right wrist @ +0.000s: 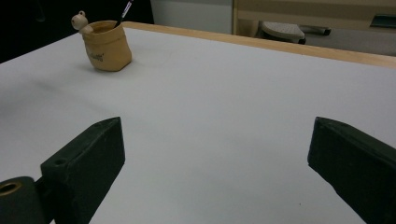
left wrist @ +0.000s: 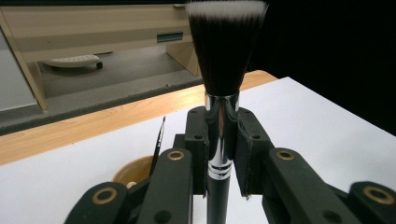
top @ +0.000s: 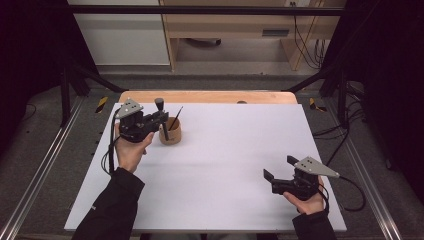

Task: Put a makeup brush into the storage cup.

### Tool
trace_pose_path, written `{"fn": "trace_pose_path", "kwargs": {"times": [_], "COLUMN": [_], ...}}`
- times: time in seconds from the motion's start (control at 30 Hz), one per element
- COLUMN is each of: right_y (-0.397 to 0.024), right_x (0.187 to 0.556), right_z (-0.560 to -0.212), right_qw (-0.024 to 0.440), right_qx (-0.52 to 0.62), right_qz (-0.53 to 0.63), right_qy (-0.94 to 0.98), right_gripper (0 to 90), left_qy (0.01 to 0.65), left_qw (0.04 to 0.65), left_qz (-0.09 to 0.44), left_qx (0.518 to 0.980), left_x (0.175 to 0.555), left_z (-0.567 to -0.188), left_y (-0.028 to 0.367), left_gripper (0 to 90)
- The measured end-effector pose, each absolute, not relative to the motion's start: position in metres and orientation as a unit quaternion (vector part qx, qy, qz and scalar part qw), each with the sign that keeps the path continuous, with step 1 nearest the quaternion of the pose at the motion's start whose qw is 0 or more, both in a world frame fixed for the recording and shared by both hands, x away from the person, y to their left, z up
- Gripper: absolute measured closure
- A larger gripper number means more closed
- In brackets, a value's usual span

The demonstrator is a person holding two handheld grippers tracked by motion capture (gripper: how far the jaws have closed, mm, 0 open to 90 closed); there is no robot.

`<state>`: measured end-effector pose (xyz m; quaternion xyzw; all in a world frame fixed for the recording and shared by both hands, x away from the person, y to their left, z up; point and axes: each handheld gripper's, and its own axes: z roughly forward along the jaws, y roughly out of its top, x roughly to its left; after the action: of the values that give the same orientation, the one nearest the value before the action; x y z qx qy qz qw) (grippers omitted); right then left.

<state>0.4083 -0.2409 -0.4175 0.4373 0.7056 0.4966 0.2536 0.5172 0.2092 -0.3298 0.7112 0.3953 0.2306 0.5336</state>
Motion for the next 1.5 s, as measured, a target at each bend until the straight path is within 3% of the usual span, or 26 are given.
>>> {"fn": "trace_pose_path", "kwargs": {"times": [0.83, 1.5], "right_y": [-0.241, -0.24], "right_x": [0.408, 0.409], "right_z": [-0.418, -0.419], "right_qw": [0.254, 0.253], "right_qx": [0.437, 0.434], "right_qz": [0.497, 0.495], "right_qy": [0.706, 0.709], "right_gripper": [4.4, 4.4], "left_qy": [0.406, 0.423], "left_qw": [0.525, 0.505], "left_qz": [0.247, 0.258], "left_qx": [0.706, 0.707], "left_x": [0.55, 0.577], "left_z": [-0.326, -0.345], "left_y": [0.201, 0.198], "left_gripper": [77.0, 77.0]}}
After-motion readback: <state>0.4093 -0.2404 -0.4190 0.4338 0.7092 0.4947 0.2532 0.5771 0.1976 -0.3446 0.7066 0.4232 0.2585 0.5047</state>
